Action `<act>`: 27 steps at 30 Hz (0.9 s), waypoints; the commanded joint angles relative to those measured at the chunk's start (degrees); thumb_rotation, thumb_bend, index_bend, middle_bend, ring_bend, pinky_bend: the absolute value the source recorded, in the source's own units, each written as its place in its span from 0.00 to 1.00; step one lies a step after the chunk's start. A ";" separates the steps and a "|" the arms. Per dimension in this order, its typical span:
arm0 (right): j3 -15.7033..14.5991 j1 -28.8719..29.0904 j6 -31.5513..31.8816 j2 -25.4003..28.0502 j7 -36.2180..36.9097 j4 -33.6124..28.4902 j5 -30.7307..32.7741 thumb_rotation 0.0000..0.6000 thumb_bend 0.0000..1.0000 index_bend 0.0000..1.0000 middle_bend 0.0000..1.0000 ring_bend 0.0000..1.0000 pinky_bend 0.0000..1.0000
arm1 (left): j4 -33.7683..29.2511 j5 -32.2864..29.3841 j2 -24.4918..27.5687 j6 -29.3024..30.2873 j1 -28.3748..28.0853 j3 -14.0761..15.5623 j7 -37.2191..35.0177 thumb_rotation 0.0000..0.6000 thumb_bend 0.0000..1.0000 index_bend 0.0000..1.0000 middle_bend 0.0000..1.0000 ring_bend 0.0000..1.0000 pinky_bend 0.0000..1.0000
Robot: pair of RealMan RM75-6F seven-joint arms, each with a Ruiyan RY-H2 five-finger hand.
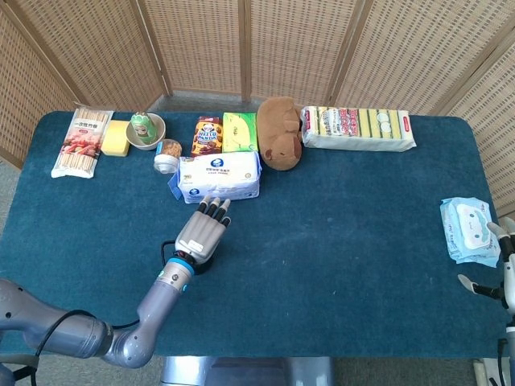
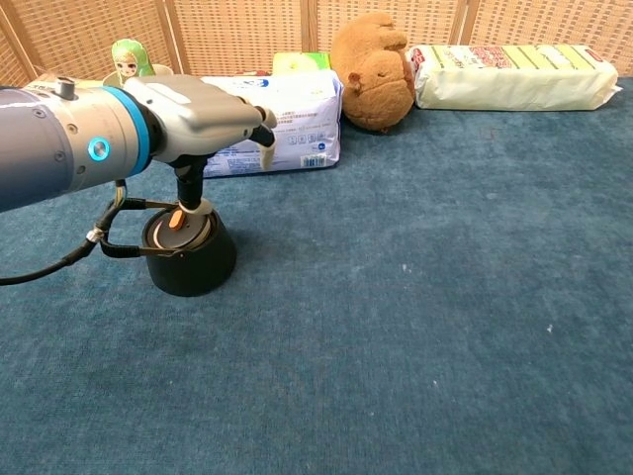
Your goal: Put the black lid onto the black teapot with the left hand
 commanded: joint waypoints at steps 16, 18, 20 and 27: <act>-0.09 -0.08 0.05 0.17 0.29 -0.18 -0.19 1.00 0.06 0.13 0.01 0.00 0.00 | -0.04 -1.12 1.06 -0.44 0.89 1.25 -0.76 1.00 0.25 0.24 0.00 0.00 0.05; -0.08 -0.07 0.06 0.15 0.26 -0.17 -0.19 1.00 0.06 0.13 0.01 0.00 0.00 | -0.11 -0.81 1.27 -0.35 1.01 1.17 -1.09 1.00 0.25 0.24 0.00 0.00 0.05; -0.07 -0.07 0.10 0.13 0.23 -0.16 -0.20 1.00 0.06 0.13 0.01 0.00 0.00 | -0.35 -0.54 1.52 -0.19 1.10 1.17 -1.24 1.00 0.25 0.24 0.00 0.00 0.05; -0.15 -0.02 0.02 0.08 0.18 -0.16 -0.29 1.00 0.06 0.13 0.01 0.00 0.00 | -2.05 1.15 3.29 0.61 1.86 0.43 -3.15 1.00 0.25 0.23 0.00 0.00 0.05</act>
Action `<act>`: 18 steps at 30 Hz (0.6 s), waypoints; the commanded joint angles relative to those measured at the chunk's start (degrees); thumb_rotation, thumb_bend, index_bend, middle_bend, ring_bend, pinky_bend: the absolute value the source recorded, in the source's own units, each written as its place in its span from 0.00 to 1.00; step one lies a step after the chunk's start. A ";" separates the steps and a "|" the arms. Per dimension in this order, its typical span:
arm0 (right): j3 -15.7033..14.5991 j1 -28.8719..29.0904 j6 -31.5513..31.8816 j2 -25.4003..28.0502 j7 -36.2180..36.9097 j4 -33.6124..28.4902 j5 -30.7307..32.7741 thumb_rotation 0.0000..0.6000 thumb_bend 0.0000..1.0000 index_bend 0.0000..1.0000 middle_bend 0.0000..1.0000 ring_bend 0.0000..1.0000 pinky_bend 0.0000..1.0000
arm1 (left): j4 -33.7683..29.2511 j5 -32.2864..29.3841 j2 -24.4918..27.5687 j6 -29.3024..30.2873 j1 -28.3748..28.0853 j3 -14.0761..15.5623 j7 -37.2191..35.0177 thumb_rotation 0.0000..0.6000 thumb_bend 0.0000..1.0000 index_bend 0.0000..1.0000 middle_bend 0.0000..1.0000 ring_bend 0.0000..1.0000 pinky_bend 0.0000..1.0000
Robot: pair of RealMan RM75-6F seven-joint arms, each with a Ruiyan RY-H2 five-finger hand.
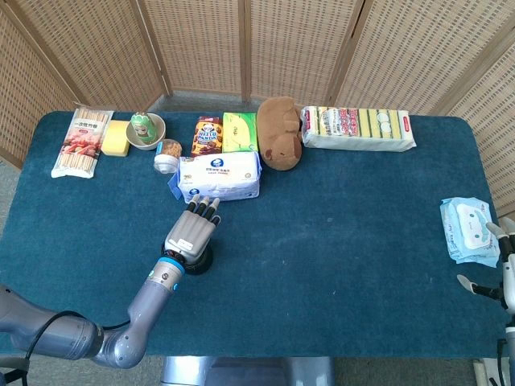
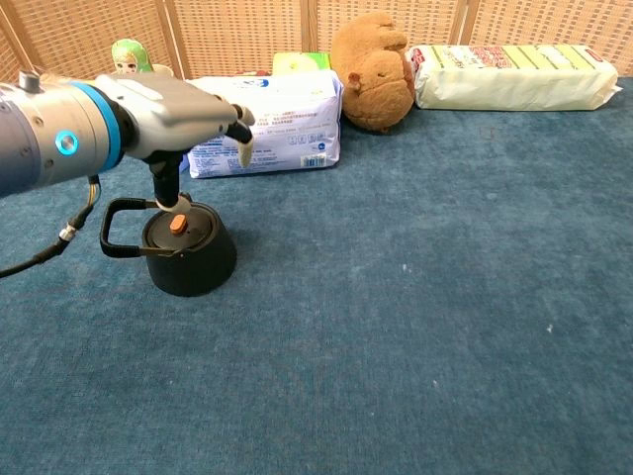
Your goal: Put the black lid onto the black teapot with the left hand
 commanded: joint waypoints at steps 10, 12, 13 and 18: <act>-0.02 0.02 0.42 -0.29 -0.50 0.24 -0.24 1.00 0.06 0.13 0.01 0.00 0.00 | -6.69 6.97 7.73 3.36 4.13 -0.08 -6.11 1.00 0.17 0.00 0.00 0.00 0.05; 0.01 -0.08 0.85 -0.37 -0.60 0.15 -0.45 1.00 0.06 0.13 0.01 0.00 0.00 | -8.90 10.77 10.75 4.30 6.10 1.11 -8.45 1.00 0.15 0.00 0.00 0.00 0.05; 0.01 -0.11 1.00 -0.40 -0.66 0.12 -0.53 1.00 0.06 0.13 0.01 0.00 0.00 | -9.46 12.19 11.72 4.75 6.86 1.53 -9.33 1.00 0.14 0.00 0.00 0.00 0.05; 0.15 -0.29 2.41 -0.94 -1.47 0.52 -1.17 1.00 0.06 0.13 0.01 0.00 0.00 | -12.14 22.84 17.56 8.82 13.21 5.53 -16.30 1.00 0.14 0.00 0.00 0.00 0.05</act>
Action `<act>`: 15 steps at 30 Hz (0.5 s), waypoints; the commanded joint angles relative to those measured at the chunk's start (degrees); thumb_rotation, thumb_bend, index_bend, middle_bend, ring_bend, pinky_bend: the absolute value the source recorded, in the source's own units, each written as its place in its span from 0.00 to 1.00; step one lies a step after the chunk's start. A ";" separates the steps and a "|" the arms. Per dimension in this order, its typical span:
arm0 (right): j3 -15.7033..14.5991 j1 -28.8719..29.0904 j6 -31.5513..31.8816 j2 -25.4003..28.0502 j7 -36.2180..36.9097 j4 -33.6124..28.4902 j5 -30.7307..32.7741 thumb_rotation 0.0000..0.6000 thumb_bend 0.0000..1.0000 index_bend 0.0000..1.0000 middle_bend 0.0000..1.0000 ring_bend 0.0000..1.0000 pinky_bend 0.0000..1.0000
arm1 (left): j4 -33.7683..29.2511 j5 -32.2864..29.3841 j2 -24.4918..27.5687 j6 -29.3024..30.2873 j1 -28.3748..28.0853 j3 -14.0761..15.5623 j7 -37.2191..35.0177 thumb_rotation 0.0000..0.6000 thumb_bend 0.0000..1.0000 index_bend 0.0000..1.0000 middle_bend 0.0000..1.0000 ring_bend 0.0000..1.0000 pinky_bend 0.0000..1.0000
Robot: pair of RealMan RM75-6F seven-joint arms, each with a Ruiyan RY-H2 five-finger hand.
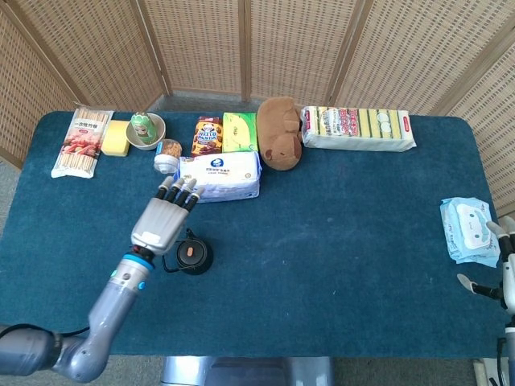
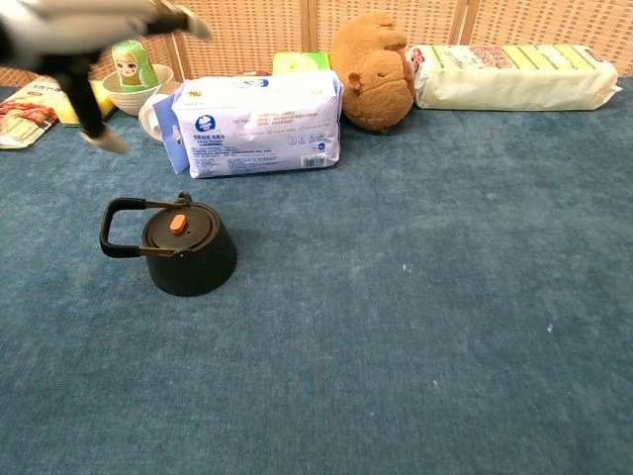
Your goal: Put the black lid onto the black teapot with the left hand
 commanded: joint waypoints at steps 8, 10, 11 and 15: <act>0.47 0.29 1.67 -2.28 -1.99 2.28 -0.38 1.00 0.06 0.13 0.01 0.00 0.00 | 0.74 24.11 11.22 11.10 19.34 12.21 -24.53 1.00 0.14 0.00 0.00 0.00 0.05; 0.46 0.09 2.25 -2.30 -1.90 2.01 -0.80 1.00 0.06 0.13 0.01 0.00 0.00 | 2.36 26.28 12.18 12.16 22.15 13.71 -29.17 1.00 0.14 0.00 0.00 0.00 0.05; 0.42 -0.07 2.69 -2.24 -1.86 1.76 -1.17 1.00 0.06 0.13 0.01 0.00 0.00 | 3.93 27.83 12.71 13.06 24.16 14.55 -32.81 1.00 0.14 0.00 0.00 0.00 0.05; 0.35 -0.52 3.96 -1.98 -1.83 0.99 -2.28 1.00 0.06 0.13 0.01 0.00 0.00 | 10.04 32.59 12.83 15.07 29.12 16.32 -42.63 1.00 0.14 0.00 0.00 0.00 0.05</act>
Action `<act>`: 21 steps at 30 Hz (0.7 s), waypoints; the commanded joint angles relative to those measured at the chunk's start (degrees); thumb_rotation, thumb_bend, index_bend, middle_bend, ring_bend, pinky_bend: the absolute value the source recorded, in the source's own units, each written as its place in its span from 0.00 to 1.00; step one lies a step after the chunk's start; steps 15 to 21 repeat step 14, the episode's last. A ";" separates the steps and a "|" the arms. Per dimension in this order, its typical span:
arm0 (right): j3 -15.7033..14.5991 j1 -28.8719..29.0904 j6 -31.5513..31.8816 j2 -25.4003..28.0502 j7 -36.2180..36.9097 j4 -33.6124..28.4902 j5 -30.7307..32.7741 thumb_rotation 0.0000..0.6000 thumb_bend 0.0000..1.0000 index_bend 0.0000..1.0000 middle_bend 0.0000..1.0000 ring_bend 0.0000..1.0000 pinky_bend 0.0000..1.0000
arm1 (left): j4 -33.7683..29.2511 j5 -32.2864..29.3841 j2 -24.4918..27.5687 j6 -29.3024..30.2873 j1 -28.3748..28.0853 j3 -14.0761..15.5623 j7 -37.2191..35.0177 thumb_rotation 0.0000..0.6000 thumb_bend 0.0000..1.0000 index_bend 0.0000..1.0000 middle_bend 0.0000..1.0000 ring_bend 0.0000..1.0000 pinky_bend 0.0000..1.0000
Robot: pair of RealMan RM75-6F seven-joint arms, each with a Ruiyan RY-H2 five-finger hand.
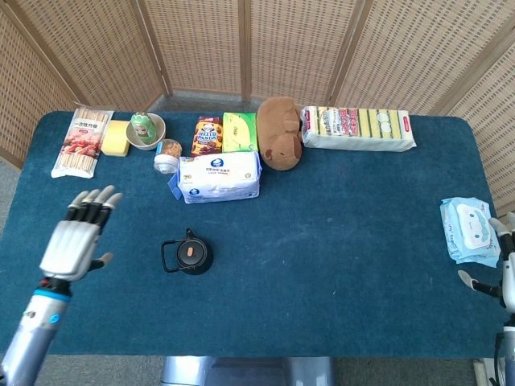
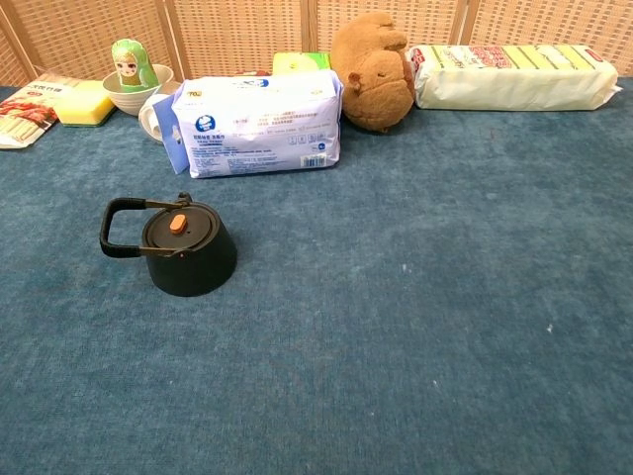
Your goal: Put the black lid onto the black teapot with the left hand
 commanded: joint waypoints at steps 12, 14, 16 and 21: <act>0.11 -1.31 2.39 0.70 -0.56 -1.28 -0.67 1.00 0.06 0.13 0.00 0.00 0.00 | 17.82 12.08 -0.06 5.06 16.30 3.30 -24.49 1.00 0.14 0.00 0.00 0.00 0.05; 0.20 -1.35 2.42 0.74 -0.49 -1.25 -0.57 1.00 0.06 0.13 0.00 0.00 0.00 | 18.04 12.53 0.25 4.81 16.67 2.78 -24.65 1.00 0.14 0.00 0.00 0.00 0.05; 0.20 -1.35 2.42 0.74 -0.49 -1.25 -0.57 1.00 0.06 0.13 0.00 0.00 0.00 | 18.04 12.53 0.25 4.81 16.67 2.78 -24.65 1.00 0.14 0.00 0.00 0.00 0.05; 0.20 -1.35 2.42 0.74 -0.49 -1.25 -0.57 1.00 0.06 0.13 0.00 0.00 0.00 | 18.04 12.53 0.25 4.81 16.67 2.78 -24.65 1.00 0.14 0.00 0.00 0.00 0.05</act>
